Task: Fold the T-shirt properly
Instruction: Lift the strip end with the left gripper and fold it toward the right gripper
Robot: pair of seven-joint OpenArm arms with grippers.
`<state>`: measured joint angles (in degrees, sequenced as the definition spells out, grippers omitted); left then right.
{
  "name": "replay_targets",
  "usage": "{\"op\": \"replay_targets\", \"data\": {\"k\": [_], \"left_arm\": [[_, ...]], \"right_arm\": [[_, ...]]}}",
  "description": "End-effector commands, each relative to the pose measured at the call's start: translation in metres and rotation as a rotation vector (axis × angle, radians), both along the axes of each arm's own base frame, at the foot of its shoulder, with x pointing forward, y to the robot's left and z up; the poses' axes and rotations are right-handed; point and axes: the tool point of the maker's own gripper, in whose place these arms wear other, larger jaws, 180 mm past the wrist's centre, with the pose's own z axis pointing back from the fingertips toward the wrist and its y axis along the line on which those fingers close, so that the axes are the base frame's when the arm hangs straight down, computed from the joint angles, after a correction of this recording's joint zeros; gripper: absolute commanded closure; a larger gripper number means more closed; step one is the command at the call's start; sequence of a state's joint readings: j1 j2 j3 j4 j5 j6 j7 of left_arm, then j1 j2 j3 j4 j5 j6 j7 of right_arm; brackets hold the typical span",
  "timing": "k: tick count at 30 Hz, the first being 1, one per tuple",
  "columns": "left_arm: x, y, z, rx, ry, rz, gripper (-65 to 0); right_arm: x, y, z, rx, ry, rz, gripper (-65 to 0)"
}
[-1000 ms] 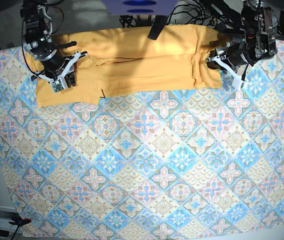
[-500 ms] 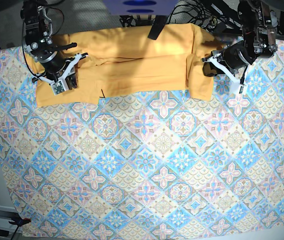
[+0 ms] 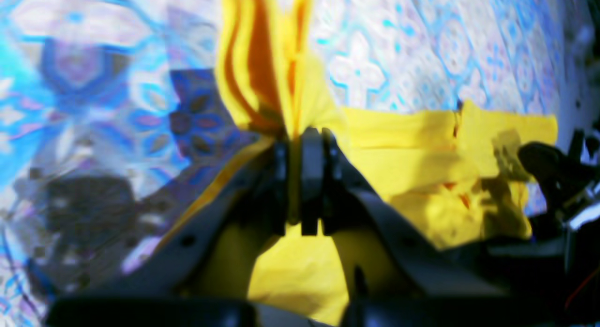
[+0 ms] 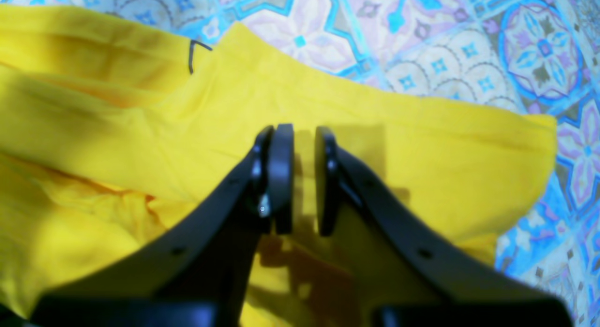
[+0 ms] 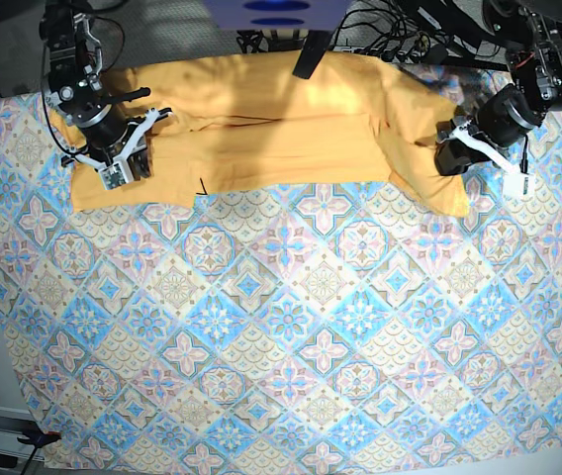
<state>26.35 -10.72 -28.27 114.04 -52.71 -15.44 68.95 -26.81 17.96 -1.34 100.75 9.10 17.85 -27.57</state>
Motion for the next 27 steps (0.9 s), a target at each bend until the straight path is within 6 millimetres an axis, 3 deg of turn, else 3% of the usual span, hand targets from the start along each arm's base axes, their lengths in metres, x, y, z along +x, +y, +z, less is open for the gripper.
{"op": "replay_targets", "data": {"k": [1, 5, 13, 20, 27], "left_arm": [[0.008, 0.002, 0.015, 0.003, -0.056, -0.001, 0.0], [0.008, -0.009, 0.016, -0.035, -0.061, -0.021, 0.0], [0.000, -0.083, -0.006, -0.116, -0.004, -0.140, 0.0], [0.000, -0.142, -0.010, -0.157, 0.003, -0.238, 0.0], [-0.007, -0.171, -0.012, -0.194, 0.022, -0.270, 0.0]], "right_arm": [[0.007, -0.002, 0.009, 0.001, -0.039, 0.003, -8.2], [0.008, -0.002, 0.010, 0.001, -0.042, 0.003, -8.2], [0.011, -0.009, 0.012, -0.007, -0.049, -0.013, -8.2], [0.011, -0.012, 0.013, -0.011, -0.054, -0.020, -8.2], [0.012, -0.012, 0.014, -0.010, -0.057, -0.020, -8.2]]}}
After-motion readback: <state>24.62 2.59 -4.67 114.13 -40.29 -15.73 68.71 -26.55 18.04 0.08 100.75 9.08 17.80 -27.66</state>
